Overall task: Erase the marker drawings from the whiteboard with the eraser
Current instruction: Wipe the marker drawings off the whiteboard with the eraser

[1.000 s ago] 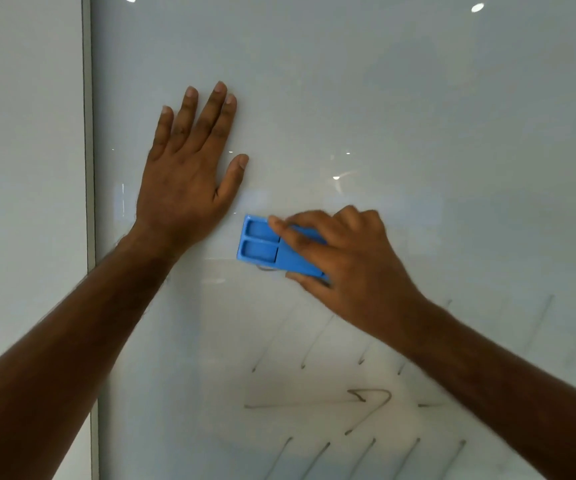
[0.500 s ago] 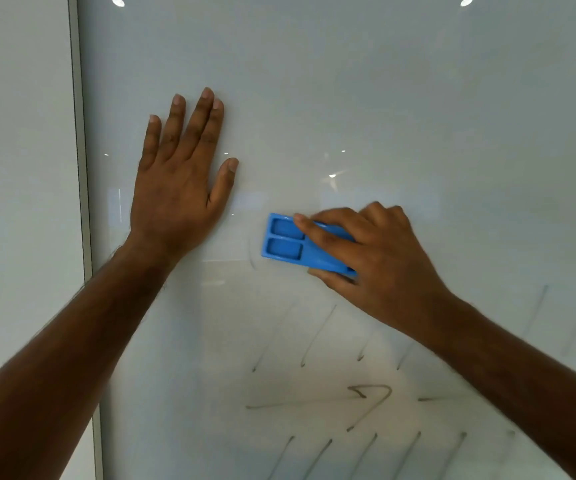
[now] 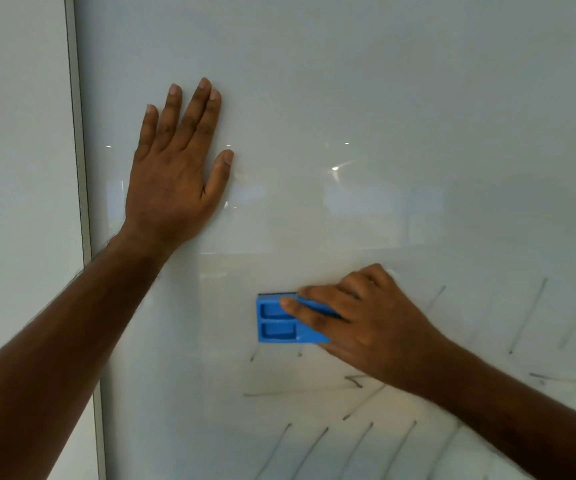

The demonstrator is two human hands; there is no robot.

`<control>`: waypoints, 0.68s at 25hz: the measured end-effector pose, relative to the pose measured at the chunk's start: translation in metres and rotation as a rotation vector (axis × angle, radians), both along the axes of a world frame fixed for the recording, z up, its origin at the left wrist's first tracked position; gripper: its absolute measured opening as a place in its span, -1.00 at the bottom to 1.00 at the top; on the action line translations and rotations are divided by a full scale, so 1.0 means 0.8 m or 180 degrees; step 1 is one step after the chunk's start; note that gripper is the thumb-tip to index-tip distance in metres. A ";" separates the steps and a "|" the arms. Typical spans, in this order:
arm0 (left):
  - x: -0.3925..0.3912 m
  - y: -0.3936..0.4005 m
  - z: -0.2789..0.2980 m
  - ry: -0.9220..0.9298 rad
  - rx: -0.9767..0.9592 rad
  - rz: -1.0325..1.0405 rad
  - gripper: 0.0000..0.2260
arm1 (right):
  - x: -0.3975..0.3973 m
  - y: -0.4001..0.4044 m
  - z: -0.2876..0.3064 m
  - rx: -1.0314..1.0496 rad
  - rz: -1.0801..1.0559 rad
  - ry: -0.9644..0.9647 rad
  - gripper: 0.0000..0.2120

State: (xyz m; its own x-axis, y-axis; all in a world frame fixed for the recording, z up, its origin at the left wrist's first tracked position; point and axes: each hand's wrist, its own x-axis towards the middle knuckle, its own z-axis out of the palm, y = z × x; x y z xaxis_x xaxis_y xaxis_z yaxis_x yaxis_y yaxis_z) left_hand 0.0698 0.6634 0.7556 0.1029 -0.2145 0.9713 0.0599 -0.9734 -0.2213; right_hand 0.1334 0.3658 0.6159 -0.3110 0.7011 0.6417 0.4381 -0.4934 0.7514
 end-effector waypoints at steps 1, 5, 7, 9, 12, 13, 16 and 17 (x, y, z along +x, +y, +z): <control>0.000 0.000 -0.001 -0.0005 -0.0009 0.0002 -0.40 | 0.003 -0.013 0.011 0.0107 -0.0018 0.0048 -0.43; 0.000 -0.003 -0.002 -0.0008 -0.0057 0.0037 -0.40 | 0.002 -0.016 0.060 0.0572 -0.0152 0.0299 -0.39; 0.000 -0.005 -0.004 -0.0006 -0.0125 0.0033 -0.40 | -0.005 0.010 0.062 0.0661 -0.0041 0.0347 -0.41; 0.001 -0.005 -0.007 0.0005 -0.0171 0.0031 -0.40 | -0.012 0.040 0.046 0.0604 0.0085 0.0331 -0.43; 0.000 -0.003 -0.009 0.0028 -0.0177 0.0077 -0.40 | -0.015 0.069 -0.010 0.0316 0.0226 0.0226 -0.48; 0.000 -0.003 -0.009 0.0035 -0.0159 0.0093 -0.40 | -0.015 0.069 -0.029 0.0131 0.0177 0.0209 -0.46; -0.002 -0.002 -0.009 0.0031 -0.0103 0.0115 -0.40 | -0.010 0.035 -0.058 -0.0372 -0.0037 0.0175 -0.40; -0.002 -0.002 -0.009 0.0043 -0.0093 0.0107 -0.40 | -0.007 0.020 -0.057 -0.0457 -0.0098 0.0157 -0.37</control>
